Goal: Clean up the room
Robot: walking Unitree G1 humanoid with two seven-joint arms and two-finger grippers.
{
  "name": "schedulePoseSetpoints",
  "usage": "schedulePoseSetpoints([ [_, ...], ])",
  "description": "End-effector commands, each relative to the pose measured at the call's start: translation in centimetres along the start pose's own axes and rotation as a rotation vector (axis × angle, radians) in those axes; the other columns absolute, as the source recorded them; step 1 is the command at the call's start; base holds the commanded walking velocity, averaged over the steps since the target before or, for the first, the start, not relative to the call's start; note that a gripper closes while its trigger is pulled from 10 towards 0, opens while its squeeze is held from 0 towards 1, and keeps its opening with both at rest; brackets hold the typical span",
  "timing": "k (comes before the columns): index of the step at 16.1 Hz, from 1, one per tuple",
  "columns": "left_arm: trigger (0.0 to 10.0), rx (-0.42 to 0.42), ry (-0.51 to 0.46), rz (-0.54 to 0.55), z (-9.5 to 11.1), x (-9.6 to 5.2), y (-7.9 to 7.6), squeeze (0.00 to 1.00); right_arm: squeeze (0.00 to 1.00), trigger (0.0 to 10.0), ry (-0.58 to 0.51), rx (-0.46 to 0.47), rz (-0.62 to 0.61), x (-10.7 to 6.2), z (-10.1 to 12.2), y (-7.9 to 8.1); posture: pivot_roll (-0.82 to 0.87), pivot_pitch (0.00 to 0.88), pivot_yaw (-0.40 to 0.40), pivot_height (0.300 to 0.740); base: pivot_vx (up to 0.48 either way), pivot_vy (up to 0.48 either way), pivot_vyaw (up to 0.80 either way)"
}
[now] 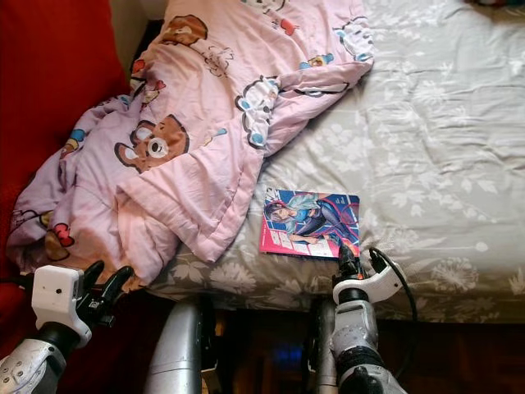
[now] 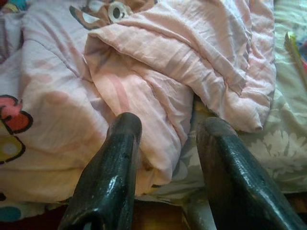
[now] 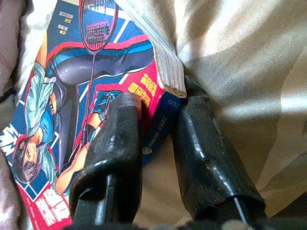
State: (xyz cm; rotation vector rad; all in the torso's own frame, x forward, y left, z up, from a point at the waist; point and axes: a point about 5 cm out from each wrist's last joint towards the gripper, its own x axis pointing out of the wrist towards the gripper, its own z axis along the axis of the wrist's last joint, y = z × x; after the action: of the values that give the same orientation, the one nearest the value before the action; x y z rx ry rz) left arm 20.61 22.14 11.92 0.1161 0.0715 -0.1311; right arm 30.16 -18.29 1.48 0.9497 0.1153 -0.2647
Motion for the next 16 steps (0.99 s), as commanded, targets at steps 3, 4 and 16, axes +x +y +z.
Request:
schedulePoseSetpoints([
  [3, 10.0, 0.001, 0.027, 0.026, -1.1, 0.2, 0.1, 0.00, 0.00, 0.0, -0.040, -0.086, -0.048, -1.3, -0.6, -0.9, 0.20, 0.273, 0.083, 0.571, 0.000, 0.000, 0.00],
  [4, 10.0, -0.003, 0.020, 0.026, -1.2, 0.5, 0.0, 0.00, 0.00, 0.0, -0.059, -0.088, -0.035, -1.4, -0.5, -0.5, 0.18, 0.263, 0.074, 0.571, 0.000, 0.000, 0.00],
  [16, 10.0, -0.083, -0.045, 0.117, -2.1, 4.0, -0.7, 0.00, 0.00, 10.0, -0.241, -0.698, 0.125, -1.6, 6.4, 3.7, 0.05, 0.103, -0.015, 0.571, 0.000, 0.000, 0.00],
])
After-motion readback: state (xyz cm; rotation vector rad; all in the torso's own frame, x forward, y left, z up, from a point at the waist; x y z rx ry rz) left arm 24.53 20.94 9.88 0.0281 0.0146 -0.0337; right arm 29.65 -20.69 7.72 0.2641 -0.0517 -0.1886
